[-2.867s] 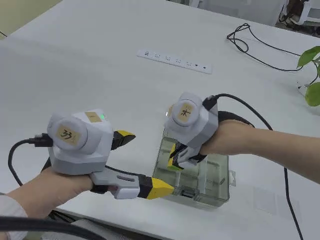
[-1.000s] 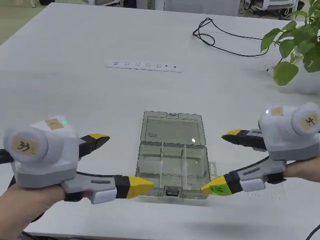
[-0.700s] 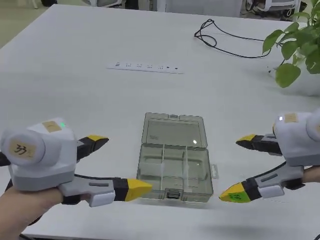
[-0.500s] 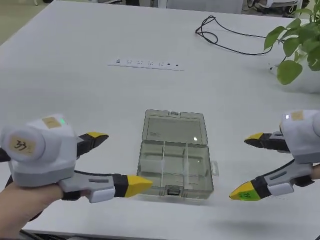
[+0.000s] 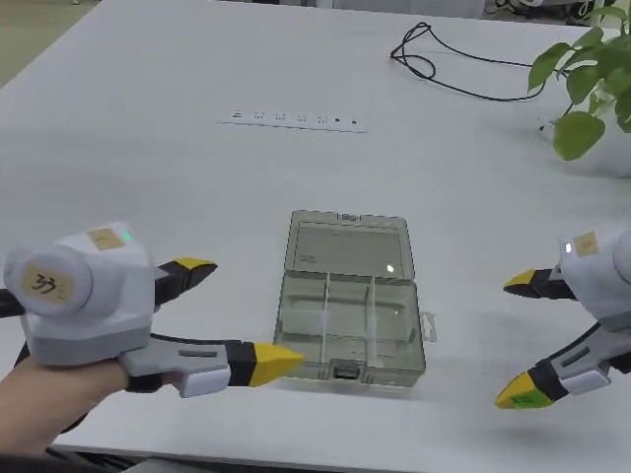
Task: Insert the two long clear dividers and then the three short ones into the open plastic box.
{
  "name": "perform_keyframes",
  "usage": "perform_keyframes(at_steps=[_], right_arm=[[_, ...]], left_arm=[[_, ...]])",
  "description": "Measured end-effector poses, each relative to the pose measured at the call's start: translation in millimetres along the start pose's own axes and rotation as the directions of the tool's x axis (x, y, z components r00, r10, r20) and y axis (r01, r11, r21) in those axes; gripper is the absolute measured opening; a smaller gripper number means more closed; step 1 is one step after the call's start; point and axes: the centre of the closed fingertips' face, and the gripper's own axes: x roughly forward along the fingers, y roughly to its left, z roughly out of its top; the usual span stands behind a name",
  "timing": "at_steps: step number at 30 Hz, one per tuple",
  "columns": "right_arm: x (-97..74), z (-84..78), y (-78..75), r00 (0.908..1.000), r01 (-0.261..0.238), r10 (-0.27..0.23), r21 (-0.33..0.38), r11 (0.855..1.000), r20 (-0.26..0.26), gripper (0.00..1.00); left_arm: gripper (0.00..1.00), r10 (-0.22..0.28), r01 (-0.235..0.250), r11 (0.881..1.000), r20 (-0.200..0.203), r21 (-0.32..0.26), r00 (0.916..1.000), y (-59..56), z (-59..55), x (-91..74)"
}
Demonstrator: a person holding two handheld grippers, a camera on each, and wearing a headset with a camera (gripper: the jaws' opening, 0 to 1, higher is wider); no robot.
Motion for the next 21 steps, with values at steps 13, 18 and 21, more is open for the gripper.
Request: perform_keyframes(at_steps=[13, 18, 21], right_arm=[[8.3, -22.5, -10.2, 0.9882, -0.049, 0.036, -0.082, 0.995, -0.149, 0.62], [16.0, -29.8, -11.8, 0.9832, -0.047, 0.027, -0.108, 0.993, -0.180, 0.49], [18.5, -31.4, -16.1, 0.9829, -0.034, 0.011, -0.123, 0.992, -0.184, 0.46]], left_arm=[[0.95, 0.000, 0.000, 1.000, -0.022, 0.012, 0.9998, -1.4, -7.6, -3.7], [0.95, 0.000, 0.000, 1.000, -0.024, 0.008, 0.9997, 0.8, -9.2, -4.2], [0.95, -0.003, 0.003, 1.000, -0.026, 0.009, 0.9997, 2.5, -10.2, -4.0]])
